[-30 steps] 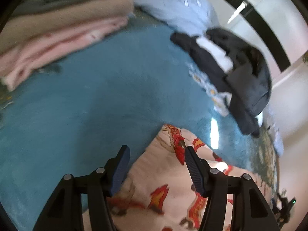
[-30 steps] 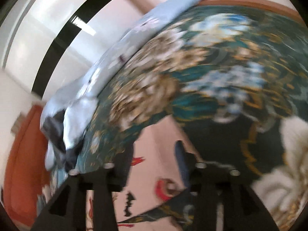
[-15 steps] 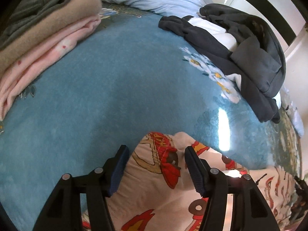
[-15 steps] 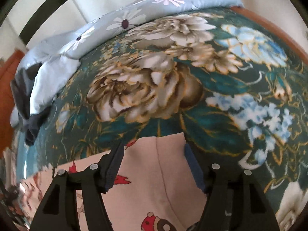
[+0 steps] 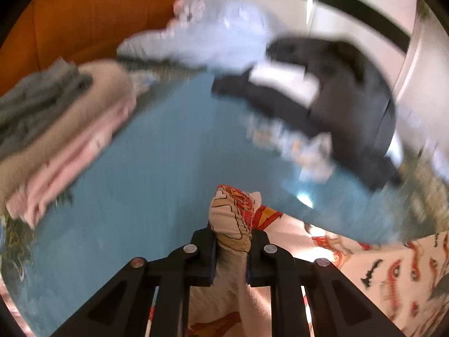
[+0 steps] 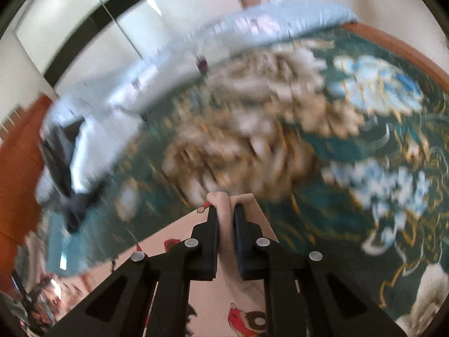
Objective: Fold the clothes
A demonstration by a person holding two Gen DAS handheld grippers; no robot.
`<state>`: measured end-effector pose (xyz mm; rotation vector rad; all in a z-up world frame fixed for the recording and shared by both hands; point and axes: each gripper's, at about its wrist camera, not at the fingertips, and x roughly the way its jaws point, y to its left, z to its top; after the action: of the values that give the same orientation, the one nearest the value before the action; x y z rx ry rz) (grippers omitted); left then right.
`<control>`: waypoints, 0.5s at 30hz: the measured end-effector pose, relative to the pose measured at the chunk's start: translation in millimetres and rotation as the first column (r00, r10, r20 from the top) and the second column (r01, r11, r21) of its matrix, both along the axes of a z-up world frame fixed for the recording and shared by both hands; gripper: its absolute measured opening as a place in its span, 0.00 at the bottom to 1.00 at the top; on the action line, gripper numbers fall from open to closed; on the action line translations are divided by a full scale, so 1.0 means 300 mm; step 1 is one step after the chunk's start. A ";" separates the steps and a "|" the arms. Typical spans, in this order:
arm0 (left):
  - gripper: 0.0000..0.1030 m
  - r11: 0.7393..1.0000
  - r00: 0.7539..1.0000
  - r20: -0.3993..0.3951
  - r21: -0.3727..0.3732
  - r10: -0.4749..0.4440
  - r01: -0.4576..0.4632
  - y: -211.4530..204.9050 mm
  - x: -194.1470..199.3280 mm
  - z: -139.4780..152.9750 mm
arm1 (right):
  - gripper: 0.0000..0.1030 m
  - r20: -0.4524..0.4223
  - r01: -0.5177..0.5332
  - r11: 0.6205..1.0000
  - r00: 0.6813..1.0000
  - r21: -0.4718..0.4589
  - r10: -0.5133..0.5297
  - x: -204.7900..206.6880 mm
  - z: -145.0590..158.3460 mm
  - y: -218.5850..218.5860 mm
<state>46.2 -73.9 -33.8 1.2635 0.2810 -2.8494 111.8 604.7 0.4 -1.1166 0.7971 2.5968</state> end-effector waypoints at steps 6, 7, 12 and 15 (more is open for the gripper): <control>0.15 0.997 0.997 0.033 -0.021 0.071 -0.070 -0.047 -0.177 0.006 | 0.10 -0.058 -0.003 0.999 0.998 0.039 0.005 -0.151 0.068 -0.040; 0.15 0.996 0.994 0.058 -0.013 0.088 -0.088 -0.054 -0.202 -0.017 | 0.10 -0.044 -0.006 0.999 0.999 0.045 0.008 -0.186 0.057 -0.051; 0.17 0.988 0.976 0.166 0.041 0.138 -0.147 -0.085 -0.249 -0.138 | 0.10 0.049 0.001 0.999 0.999 0.047 -0.003 -0.300 -0.051 -0.090; 0.22 0.980 0.971 0.205 0.124 0.126 -0.153 -0.112 -0.233 -0.171 | 0.13 0.081 0.016 0.998 0.997 0.054 -0.020 -0.318 -0.091 -0.093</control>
<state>-23.7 -107.6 -85.1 1.4720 0.5478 -2.6026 16.5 576.9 -26.9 -1.1859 0.7133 2.5243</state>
